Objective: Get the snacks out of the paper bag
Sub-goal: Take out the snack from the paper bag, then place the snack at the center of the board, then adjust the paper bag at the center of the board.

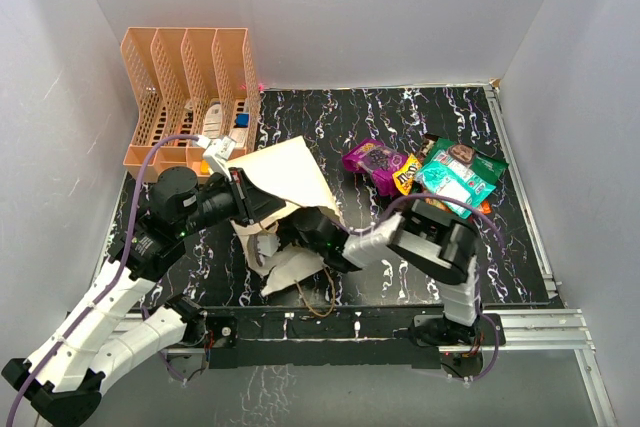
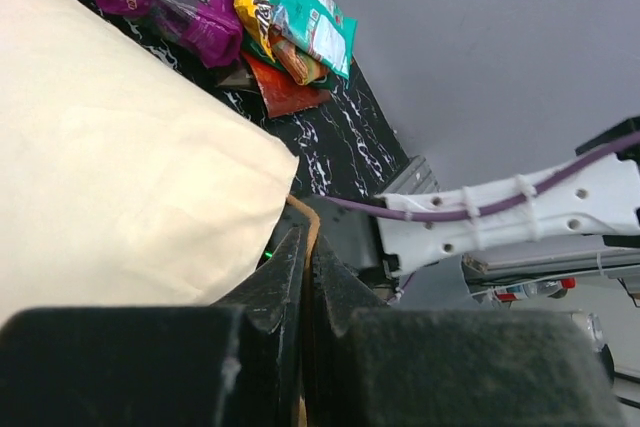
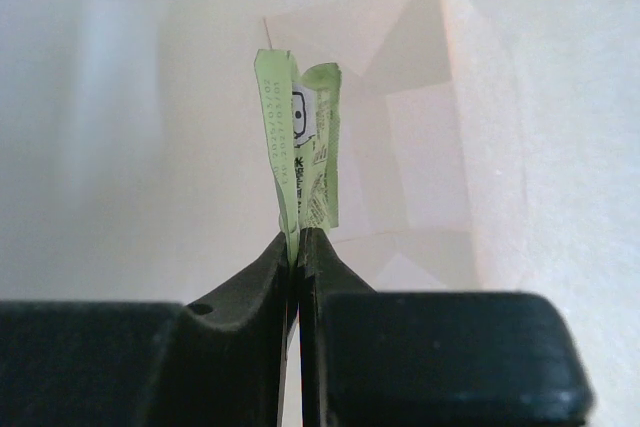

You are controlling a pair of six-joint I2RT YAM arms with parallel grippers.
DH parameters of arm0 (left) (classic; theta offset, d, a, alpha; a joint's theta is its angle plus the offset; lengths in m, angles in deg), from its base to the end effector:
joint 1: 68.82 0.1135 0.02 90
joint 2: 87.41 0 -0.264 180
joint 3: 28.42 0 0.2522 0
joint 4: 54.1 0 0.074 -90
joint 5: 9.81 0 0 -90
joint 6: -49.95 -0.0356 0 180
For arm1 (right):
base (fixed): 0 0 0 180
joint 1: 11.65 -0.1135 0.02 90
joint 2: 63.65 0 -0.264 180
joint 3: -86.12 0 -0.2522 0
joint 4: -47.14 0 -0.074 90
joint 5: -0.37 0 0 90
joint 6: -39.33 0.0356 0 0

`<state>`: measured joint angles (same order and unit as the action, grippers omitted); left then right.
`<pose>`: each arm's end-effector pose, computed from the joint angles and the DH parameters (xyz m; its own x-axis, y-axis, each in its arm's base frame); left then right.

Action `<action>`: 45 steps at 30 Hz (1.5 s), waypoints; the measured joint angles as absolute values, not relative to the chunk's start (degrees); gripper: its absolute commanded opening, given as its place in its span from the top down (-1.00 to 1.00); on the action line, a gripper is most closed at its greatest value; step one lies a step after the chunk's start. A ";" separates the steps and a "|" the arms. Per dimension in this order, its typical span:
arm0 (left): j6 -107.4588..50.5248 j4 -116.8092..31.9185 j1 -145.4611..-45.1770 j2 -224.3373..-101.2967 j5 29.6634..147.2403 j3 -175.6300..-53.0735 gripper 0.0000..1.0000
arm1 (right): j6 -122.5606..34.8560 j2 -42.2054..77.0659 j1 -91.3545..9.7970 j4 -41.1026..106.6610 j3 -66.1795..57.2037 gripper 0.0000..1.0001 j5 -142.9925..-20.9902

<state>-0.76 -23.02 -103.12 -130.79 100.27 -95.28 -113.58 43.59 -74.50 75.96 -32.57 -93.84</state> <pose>0.1302 -0.1036 0.3811 -0.5977 -0.3122 -0.7384 0.5580 0.4993 -0.6628 0.1750 0.3354 0.1522 0.7004 -0.5800 -0.4160 -0.5091 0.0026 -0.8607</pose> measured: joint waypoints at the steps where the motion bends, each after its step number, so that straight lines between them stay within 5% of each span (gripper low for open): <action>1: -0.56 -23.35 -103.12 -130.85 100.00 -95.28 1.00 | -112.51 41.45 -75.27 75.22 -33.77 0.85 -93.86; 12: 0.92 -24.46 -103.12 -133.43 96.62 -96.40 1.00 | -91.20 4.93 -81.34 55.79 -47.46 0.85 -91.02; 23: 4.62 -24.90 -103.12 -135.22 91.44 -99.61 1.00 | -65.69 -18.00 -81.10 23.66 -33.97 0.85 -101.49; 30: 8.64 -25.16 -103.12 -136.12 87.20 -101.16 1.00 | -60.99 -21.72 -81.15 19.55 -22.96 0.85 -105.23; 37: 14.32 -29.29 -103.12 -139.68 88.22 -101.40 1.00 | -64.60 -15.69 -79.51 28.36 -21.12 0.85 -129.86; 45: 21.10 -37.25 -103.12 -149.78 95.92 -107.90 1.00 | -61.08 -2.11 -50.20 26.33 -21.12 0.85 -127.41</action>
